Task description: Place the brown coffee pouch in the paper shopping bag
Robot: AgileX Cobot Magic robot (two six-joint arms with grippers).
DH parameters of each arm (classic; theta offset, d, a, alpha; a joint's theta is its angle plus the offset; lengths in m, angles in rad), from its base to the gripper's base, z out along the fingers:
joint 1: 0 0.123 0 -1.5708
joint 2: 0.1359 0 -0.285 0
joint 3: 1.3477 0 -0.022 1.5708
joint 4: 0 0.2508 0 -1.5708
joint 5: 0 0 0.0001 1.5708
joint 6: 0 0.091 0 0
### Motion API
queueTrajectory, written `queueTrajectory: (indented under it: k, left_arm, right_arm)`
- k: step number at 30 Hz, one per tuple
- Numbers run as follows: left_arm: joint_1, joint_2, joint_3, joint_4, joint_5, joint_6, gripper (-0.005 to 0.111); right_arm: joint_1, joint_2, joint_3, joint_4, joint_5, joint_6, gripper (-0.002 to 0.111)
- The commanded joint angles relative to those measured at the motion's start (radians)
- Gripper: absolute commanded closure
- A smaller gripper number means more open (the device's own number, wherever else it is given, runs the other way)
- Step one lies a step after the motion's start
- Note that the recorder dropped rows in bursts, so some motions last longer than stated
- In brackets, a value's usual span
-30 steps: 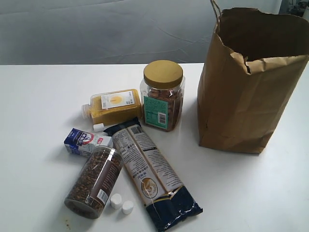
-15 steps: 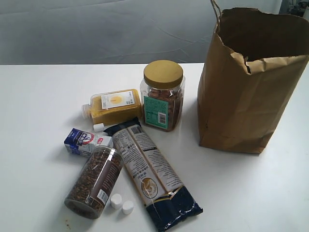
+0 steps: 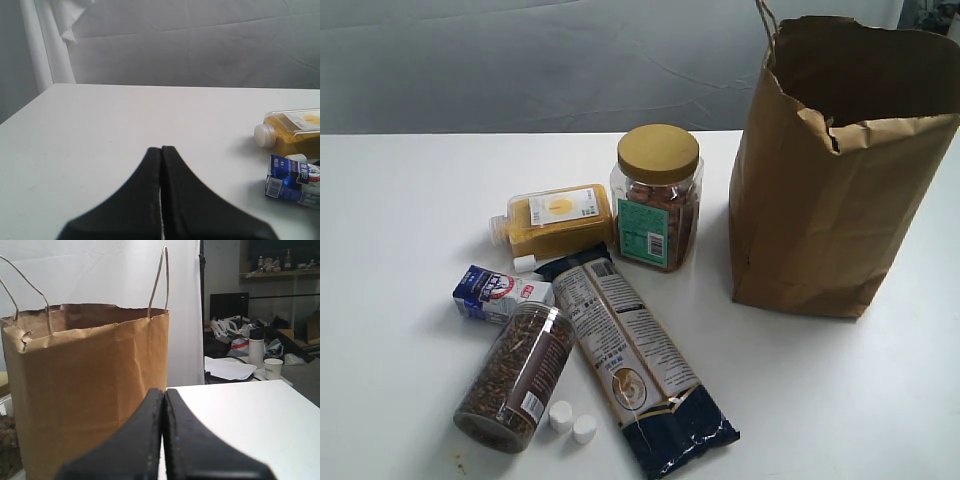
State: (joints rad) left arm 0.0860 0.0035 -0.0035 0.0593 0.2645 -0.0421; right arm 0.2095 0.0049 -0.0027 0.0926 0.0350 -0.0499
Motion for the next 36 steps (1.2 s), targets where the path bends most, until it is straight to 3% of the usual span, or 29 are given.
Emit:
queueTrajectory:
  k: [1, 36]
  left_arm:
    - [0.003, -0.003, 0.004, 0.005, 0.0, -0.003, 0.107]
    - [0.003, -0.003, 0.004, 0.005, 0.0, -0.003, 0.107]
  right_arm:
    - [-0.002, -0.005, 0.003, -0.007, 0.004, 0.005, 0.108]
    - [0.0, -0.005, 0.003, -0.019, 0.058, -0.04, 0.108]
